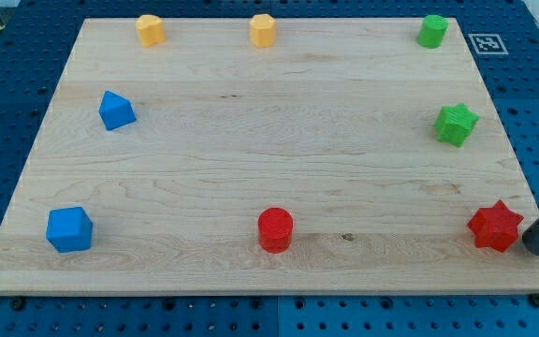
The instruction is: Push the red star towards up
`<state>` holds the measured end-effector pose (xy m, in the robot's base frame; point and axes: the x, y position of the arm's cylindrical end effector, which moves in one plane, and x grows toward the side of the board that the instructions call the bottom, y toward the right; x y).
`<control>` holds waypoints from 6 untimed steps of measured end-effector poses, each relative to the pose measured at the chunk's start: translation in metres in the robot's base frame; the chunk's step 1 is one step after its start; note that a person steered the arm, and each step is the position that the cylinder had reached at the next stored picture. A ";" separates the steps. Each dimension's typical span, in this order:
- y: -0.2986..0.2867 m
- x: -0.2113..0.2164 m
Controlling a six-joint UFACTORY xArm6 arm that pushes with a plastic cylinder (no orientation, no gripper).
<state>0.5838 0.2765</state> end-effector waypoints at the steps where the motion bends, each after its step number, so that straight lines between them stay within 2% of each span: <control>1: -0.018 0.000; 2: -0.050 0.000; 3: -0.053 0.000; 5: -0.061 -0.028; 6: -0.086 -0.028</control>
